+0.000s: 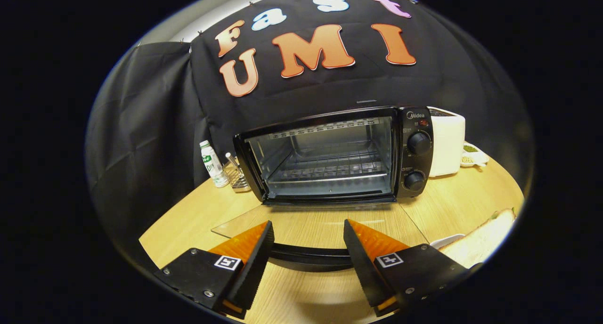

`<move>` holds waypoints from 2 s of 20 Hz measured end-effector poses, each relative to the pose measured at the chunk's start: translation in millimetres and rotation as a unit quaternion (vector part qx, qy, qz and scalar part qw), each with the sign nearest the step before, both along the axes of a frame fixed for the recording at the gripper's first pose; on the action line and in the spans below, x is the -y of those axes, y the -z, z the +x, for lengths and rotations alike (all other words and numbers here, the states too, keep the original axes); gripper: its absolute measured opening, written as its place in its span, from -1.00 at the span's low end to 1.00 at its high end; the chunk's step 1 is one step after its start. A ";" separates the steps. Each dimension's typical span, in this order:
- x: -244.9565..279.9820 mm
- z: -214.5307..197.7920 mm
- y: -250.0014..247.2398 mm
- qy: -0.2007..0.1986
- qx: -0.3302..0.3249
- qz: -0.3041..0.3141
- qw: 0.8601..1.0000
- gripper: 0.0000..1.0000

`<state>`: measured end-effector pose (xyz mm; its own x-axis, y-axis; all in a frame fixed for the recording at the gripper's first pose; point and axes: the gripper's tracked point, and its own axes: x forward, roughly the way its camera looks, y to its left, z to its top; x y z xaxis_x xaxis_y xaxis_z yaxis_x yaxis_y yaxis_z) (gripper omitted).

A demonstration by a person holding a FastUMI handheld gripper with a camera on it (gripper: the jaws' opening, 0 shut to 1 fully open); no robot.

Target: Open the toaster oven, put the food inside, and close the toaster oven door.

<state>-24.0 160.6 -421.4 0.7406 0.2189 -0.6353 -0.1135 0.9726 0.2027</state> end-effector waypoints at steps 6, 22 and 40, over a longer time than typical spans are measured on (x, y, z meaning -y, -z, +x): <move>-0.1 -22.0 34.8 -0.002 -0.054 -0.003 0.999 0.78; 37.6 -15.0 -25.3 -0.006 0.011 -0.038 0.999 0.78; 216.6 -54.1 -77.8 0.094 -0.028 -0.004 0.995 0.97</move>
